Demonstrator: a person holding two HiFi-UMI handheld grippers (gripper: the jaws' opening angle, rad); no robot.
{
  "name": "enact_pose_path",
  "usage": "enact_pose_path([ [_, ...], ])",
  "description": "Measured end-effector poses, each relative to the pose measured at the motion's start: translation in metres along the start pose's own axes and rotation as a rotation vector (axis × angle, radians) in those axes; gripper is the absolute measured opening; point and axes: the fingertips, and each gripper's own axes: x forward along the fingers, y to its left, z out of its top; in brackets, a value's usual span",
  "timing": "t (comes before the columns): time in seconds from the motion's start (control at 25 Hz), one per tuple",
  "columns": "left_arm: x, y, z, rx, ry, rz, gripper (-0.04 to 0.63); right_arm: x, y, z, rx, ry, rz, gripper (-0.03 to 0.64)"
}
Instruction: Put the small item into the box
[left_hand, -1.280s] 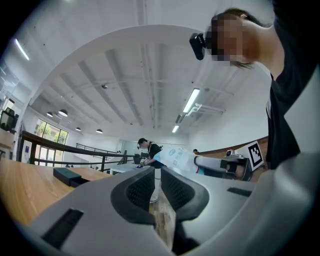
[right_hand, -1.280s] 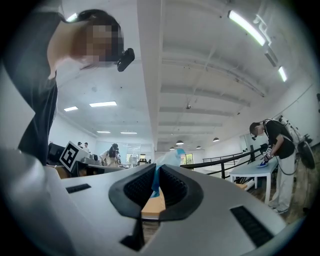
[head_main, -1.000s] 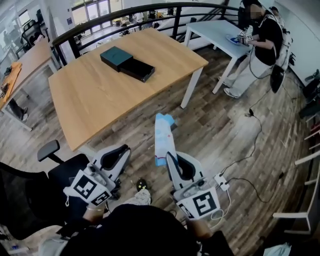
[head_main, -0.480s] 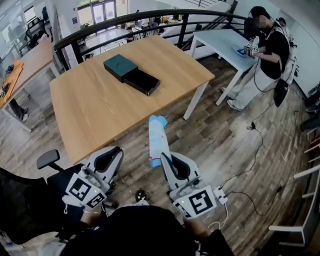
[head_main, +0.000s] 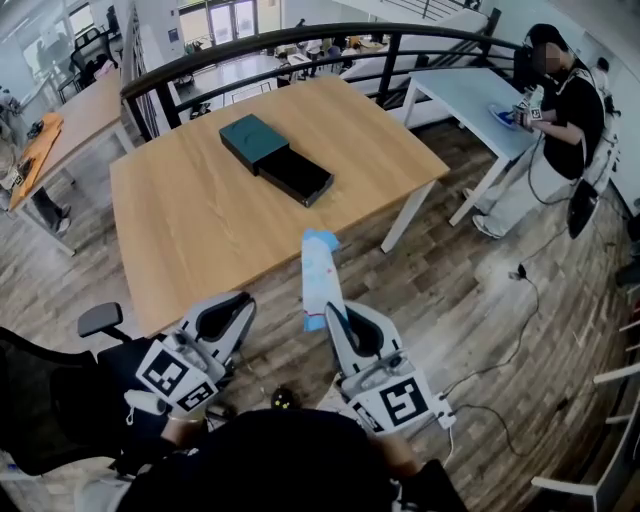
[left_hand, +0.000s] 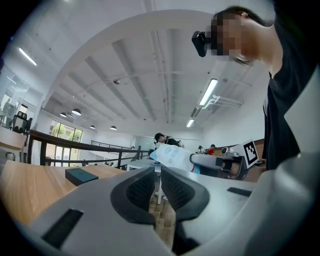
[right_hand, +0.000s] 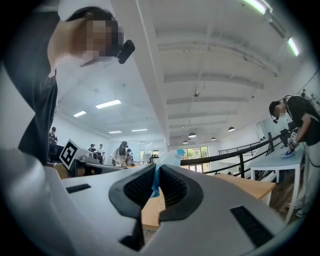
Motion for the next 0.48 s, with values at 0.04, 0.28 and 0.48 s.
enact_pose_path([
  [0.04, 0.010, 0.004, 0.002, 0.014, 0.001, 0.016, 0.026, 0.006, -0.010, 0.001, 0.004, -0.002, 0.013, 0.028],
  [0.28, 0.072, 0.012, 0.020, 0.033, -0.035, 0.087, 0.026, 0.025, -0.076, 0.007, 0.018, -0.004, 0.094, 0.028],
  [0.48, 0.110, 0.017, 0.019, 0.010, -0.040, 0.152, 0.026, 0.030, -0.120, 0.005, 0.042, -0.005, 0.144, 0.028],
])
